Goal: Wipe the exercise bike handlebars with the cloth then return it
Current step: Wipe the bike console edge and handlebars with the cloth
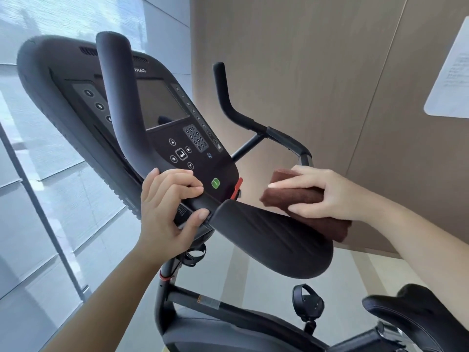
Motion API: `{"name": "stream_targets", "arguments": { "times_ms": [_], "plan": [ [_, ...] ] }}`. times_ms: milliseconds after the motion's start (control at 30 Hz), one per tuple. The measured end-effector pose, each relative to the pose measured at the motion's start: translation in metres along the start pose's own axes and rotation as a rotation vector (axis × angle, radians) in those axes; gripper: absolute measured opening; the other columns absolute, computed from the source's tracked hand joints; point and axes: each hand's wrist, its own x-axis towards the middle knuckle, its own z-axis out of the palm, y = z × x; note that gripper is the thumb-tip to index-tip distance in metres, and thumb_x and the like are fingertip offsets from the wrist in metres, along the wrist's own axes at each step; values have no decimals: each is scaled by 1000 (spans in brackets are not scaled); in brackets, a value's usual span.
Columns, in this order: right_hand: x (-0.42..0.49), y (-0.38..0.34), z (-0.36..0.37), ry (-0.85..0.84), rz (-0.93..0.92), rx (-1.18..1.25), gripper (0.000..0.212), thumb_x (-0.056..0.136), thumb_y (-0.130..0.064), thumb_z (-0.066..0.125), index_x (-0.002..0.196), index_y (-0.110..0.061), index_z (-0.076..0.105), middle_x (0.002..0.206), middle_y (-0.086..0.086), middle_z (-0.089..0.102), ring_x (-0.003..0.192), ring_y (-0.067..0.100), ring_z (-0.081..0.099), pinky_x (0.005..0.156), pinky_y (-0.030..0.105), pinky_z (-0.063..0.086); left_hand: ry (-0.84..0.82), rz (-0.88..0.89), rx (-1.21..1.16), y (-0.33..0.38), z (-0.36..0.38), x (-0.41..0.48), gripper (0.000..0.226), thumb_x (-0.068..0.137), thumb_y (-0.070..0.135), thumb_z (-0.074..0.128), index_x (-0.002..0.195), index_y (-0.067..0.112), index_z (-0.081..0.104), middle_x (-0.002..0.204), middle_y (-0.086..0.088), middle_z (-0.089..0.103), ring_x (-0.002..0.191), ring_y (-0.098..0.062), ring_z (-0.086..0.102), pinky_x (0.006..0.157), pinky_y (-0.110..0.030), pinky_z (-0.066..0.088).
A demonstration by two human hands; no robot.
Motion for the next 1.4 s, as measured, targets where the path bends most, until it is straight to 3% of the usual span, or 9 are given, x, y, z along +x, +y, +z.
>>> {"name": "stream_targets", "arguments": {
  "times_ms": [100,300,500,700,833,933,1100,1267,1400],
  "plan": [
    [29,-27,20,112,-133,158,43,76,-21,67,114,-40,59,119,-10,57,106,-5,52,89,2,34,13,-2,14,-1,1,-2,30,91,41,41,86,13,50,92,1,58,99,-19,53,99,-39,24],
    [38,-39,35,-40,-157,148,45,82,-11,66,117,-40,58,125,3,52,111,6,52,95,11,38,1,24,31,-2,1,-3,28,91,39,39,88,13,49,94,0,58,100,-21,53,99,-40,25],
    [-1,-14,23,-7,-102,44,47,75,-23,63,108,-56,58,102,-30,50,97,-11,52,83,0,33,-39,-5,52,2,-4,-1,27,91,36,41,89,10,50,92,-8,61,102,-22,53,101,-39,24],
    [-60,13,19,146,13,-43,46,71,-24,66,103,-57,60,99,-12,53,95,7,57,80,6,41,-47,-13,53,6,-4,0,22,89,32,43,89,11,47,91,-10,61,98,-21,52,98,-45,27],
    [-69,-5,21,264,98,-77,55,75,-12,72,99,-59,60,98,-18,55,95,-2,54,77,0,35,-53,-28,31,6,-5,1,16,85,26,46,89,11,47,92,-11,62,97,-21,50,100,-44,24],
    [-46,-43,36,454,44,-64,44,75,-22,73,106,-51,59,100,-16,55,94,-10,51,81,-1,33,-55,-29,11,6,-6,1,19,85,27,46,89,9,50,93,-11,62,98,-21,49,102,-40,22],
    [-10,-85,78,460,110,-162,37,76,-38,65,112,-48,60,96,-13,50,94,6,52,85,24,42,-99,2,-16,2,-11,1,30,87,29,50,87,1,60,96,-11,63,102,-22,49,103,-35,20],
    [-42,-71,74,521,279,-236,38,75,-36,63,105,-59,56,96,-8,53,93,4,54,77,6,40,-76,65,-69,-4,-10,1,26,86,28,56,88,3,62,95,-10,64,102,-22,52,98,-39,26],
    [-82,-60,88,737,474,-250,48,78,-21,65,98,-64,56,94,-3,55,91,1,53,71,-2,34,-33,79,-126,-6,-7,0,23,84,25,59,85,3,63,93,-10,65,98,-23,53,93,-39,29]
  ]
}}
